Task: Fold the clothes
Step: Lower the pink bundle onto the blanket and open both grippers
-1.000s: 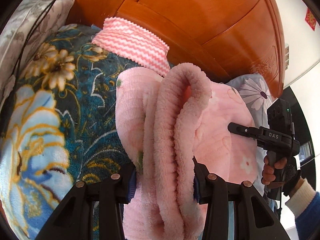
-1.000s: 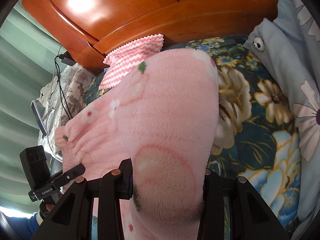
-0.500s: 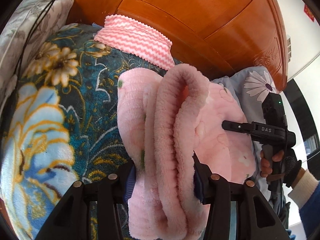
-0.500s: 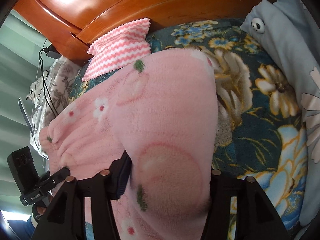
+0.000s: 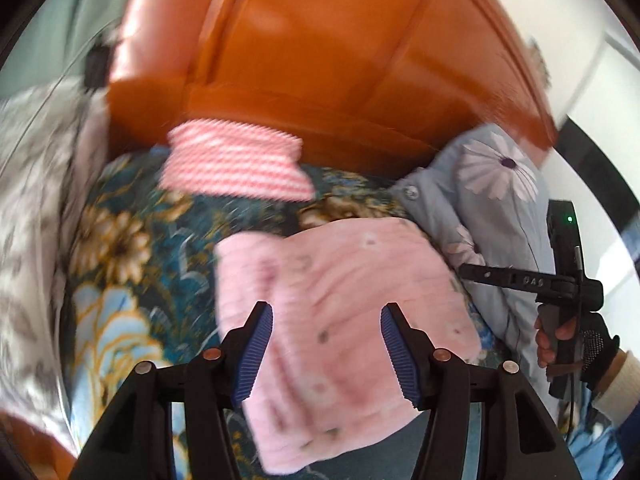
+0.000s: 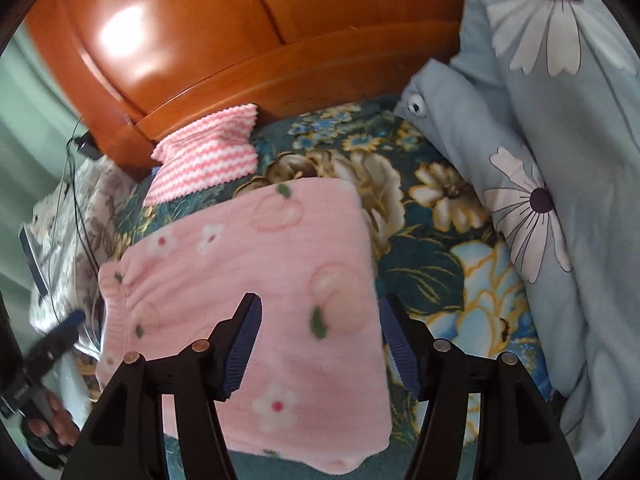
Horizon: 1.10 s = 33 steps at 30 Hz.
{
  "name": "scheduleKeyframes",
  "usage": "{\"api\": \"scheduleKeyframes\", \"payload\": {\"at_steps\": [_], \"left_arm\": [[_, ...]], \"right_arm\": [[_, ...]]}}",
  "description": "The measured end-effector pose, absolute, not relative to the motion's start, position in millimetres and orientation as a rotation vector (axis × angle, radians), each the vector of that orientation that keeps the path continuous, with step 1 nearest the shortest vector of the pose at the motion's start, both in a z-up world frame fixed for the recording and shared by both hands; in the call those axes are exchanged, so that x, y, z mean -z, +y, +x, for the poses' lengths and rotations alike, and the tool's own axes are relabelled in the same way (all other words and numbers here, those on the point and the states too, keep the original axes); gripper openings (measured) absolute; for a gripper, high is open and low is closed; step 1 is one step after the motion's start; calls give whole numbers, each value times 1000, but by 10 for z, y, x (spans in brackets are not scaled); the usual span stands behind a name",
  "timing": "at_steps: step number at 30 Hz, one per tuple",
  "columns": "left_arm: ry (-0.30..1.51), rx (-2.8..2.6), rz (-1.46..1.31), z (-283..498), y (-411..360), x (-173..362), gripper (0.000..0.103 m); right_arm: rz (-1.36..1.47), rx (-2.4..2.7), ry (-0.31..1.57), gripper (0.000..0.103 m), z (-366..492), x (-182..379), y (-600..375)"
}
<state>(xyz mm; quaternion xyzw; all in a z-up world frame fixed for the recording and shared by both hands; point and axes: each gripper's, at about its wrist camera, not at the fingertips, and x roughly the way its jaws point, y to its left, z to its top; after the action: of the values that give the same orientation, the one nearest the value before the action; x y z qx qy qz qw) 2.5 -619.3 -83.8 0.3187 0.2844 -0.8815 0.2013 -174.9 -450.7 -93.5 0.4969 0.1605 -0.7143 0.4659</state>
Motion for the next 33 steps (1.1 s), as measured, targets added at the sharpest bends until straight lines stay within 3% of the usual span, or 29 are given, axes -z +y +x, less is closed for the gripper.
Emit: {"api": "scheduleKeyframes", "payload": {"at_steps": [4, 8, 22, 33], "left_arm": [[623, 2538, 959, -291, -6094, 823, 61], [585, 2523, 1033, -373, -6175, 992, 61], [536, 2518, 1132, -364, -6325, 1365, 61], [511, 2430, 904, 95, -5663, 1153, 65]], "right_arm": [[1129, 1738, 529, 63, -1317, 980, -4480], [1060, 1726, 646, 63, -1078, 1122, -4462], [1127, 1822, 558, 63, -1187, 1444, -4357], [1032, 1953, 481, 63, -858, 1299, -4139]]}}
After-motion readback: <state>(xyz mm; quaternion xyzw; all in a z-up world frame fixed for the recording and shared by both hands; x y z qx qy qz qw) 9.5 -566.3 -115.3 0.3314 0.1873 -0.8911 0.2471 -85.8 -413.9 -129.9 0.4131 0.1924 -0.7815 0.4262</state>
